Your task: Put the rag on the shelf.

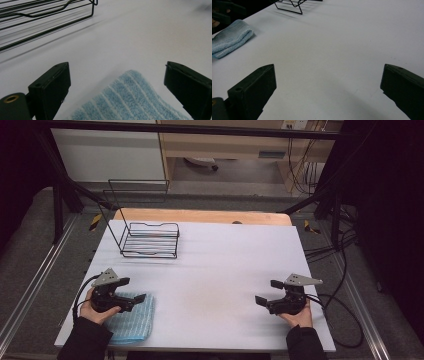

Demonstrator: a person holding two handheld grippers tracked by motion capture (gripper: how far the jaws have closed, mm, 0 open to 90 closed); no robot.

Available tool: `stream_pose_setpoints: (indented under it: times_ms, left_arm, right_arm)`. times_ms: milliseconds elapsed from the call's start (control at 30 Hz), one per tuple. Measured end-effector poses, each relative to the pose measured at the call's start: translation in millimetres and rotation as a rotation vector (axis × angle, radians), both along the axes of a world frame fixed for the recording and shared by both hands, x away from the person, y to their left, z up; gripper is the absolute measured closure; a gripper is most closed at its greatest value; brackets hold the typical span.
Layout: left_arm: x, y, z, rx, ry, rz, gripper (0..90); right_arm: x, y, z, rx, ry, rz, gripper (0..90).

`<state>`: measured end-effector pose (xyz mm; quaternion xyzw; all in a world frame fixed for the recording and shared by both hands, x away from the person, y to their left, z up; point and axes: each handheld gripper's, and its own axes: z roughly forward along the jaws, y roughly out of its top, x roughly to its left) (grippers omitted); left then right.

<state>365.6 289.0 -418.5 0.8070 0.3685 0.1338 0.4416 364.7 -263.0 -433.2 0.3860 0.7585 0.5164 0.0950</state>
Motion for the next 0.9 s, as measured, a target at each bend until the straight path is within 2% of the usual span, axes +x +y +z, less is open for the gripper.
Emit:
stream_pose_setpoints:
  times_ms: [367,633,800,900]
  left_arm:
    - [-0.2,-1.7,3.6,-0.001,0.006,0.000,6.6]
    - [5.8,-7.7,17.0,0.008,0.030,0.009,6.6]
    - [12.4,-17.3,23.3,0.059,0.038,-0.008,8.4]
    - [15.5,-22.2,24.5,0.066,0.041,-0.020,14.6]
  right_arm:
    - [0.5,-0.1,0.1,-0.010,0.001,-0.001,0.7]
    - [0.3,0.9,-1.0,-0.025,0.005,0.001,0.6]
    - [0.6,1.2,-1.4,-0.030,0.006,-0.002,0.6]
    - [0.9,1.6,-1.8,-0.034,0.010,-0.001,0.6]
